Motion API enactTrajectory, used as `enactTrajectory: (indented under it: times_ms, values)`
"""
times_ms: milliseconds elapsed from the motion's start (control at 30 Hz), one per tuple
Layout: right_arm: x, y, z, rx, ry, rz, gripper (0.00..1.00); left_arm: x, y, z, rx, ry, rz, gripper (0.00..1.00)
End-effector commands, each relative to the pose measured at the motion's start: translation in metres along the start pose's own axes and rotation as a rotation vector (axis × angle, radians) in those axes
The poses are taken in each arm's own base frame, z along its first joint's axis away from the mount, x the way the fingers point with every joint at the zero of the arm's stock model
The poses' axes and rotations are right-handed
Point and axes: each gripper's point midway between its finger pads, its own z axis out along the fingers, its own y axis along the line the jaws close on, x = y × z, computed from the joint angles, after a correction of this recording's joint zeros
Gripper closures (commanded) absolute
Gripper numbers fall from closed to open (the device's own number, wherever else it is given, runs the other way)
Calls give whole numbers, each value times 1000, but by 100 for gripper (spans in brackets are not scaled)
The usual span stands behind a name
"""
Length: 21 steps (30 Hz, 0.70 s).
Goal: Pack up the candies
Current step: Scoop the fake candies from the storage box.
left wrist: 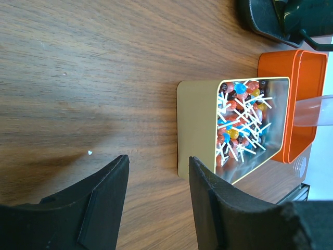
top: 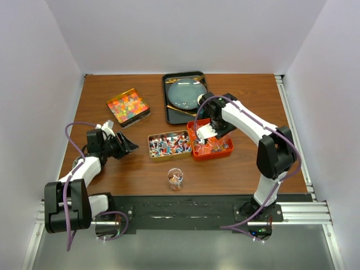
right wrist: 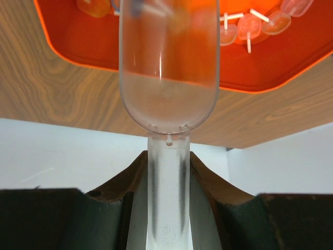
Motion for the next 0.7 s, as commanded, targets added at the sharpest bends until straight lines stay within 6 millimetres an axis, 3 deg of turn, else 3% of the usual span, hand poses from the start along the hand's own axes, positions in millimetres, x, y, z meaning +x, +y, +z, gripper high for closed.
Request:
enactTrajectory:
  times_ms: [0, 200, 433, 667]
  values:
    - [-28, 5, 6, -55, -102, 44, 100, -7, 1, 0, 3, -37, 10, 46]
    - [-52, 3, 11, -63, -133, 82, 100, -8, 2, 2, 2, -38, 10, 45]
    - [-86, -20, 3, -43, -204, 188, 100, -9, 2, 1, 0, -41, 10, 45]
    - [-114, -9, 11, -82, -308, 217, 100, -13, 4, 3, -11, -38, 4, 45]
